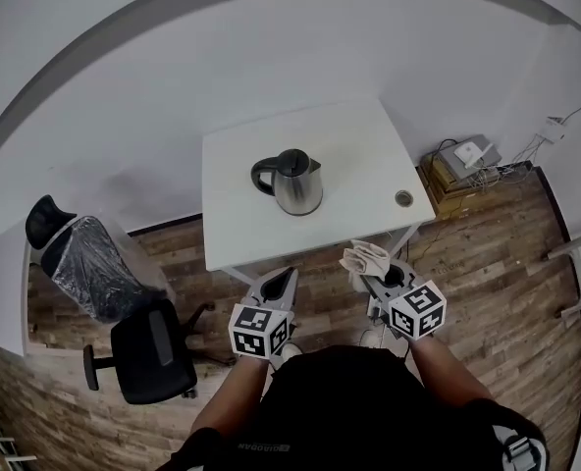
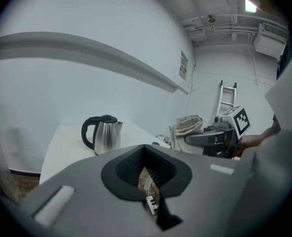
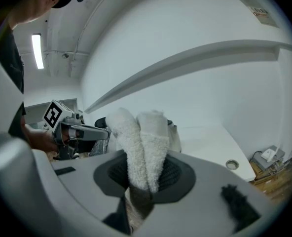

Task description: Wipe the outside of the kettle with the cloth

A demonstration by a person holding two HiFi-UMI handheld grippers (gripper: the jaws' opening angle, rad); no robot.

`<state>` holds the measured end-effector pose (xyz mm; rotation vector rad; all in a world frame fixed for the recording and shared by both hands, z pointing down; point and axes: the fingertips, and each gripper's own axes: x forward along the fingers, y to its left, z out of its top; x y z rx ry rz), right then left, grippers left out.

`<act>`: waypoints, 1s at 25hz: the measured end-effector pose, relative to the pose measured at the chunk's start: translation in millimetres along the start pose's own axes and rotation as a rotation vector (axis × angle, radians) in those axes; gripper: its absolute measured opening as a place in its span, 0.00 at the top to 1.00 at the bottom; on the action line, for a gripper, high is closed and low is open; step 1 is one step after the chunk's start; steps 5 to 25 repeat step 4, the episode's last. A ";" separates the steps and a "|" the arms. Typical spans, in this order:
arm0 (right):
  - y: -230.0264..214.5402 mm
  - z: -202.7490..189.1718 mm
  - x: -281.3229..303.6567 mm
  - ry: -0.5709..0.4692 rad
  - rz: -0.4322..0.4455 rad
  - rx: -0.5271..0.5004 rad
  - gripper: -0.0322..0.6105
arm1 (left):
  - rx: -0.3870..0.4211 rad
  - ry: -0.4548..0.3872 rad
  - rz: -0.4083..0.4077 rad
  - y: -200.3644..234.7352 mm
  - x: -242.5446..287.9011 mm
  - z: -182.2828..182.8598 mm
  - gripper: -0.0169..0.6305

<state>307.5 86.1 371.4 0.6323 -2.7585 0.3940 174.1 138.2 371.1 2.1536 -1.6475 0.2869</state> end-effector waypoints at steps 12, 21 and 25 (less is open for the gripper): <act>0.6 4.3 3.2 0.003 -0.001 -0.006 0.81 | 0.001 0.007 -0.010 2.7 -0.2 1.6 0.96; 0.6 4.3 3.2 0.003 -0.001 -0.006 0.81 | 0.001 0.007 -0.010 2.7 -0.2 1.6 0.96; 0.6 4.3 3.2 0.003 -0.001 -0.006 0.81 | 0.001 0.007 -0.010 2.7 -0.2 1.6 0.96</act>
